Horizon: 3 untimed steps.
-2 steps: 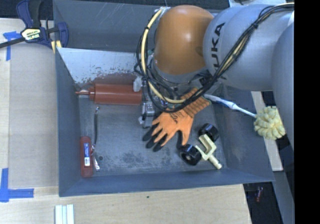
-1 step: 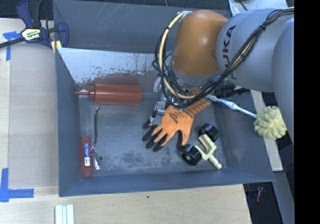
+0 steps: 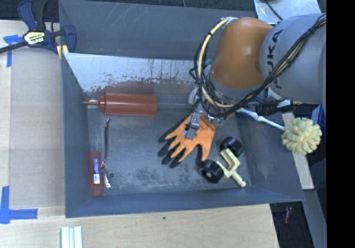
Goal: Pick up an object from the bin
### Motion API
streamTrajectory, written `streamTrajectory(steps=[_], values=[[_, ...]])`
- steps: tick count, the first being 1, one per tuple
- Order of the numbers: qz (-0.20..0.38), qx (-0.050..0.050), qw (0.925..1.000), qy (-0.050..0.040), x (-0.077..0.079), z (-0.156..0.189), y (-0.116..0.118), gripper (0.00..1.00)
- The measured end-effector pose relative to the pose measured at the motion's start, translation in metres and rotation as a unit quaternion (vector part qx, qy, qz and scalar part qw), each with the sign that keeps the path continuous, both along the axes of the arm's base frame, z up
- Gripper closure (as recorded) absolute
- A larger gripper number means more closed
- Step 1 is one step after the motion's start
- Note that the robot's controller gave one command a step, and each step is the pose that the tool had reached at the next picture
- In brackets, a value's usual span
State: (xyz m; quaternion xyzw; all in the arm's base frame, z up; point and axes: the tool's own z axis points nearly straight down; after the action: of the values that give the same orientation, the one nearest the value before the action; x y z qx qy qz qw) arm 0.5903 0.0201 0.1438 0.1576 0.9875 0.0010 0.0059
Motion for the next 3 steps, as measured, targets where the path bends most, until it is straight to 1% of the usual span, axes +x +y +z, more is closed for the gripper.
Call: streamTrajectory(steps=[1,2,3], values=[[-0.022,0.001,0.9997,0.0024,-0.017,-0.035,-0.041,0.00],[-0.039,0.002,0.9992,-0.0036,-0.030,-0.069,-0.025,0.00],[0.000,-0.001,1.0000,-0.0035,-0.083,-0.073,-0.031,1.00]])
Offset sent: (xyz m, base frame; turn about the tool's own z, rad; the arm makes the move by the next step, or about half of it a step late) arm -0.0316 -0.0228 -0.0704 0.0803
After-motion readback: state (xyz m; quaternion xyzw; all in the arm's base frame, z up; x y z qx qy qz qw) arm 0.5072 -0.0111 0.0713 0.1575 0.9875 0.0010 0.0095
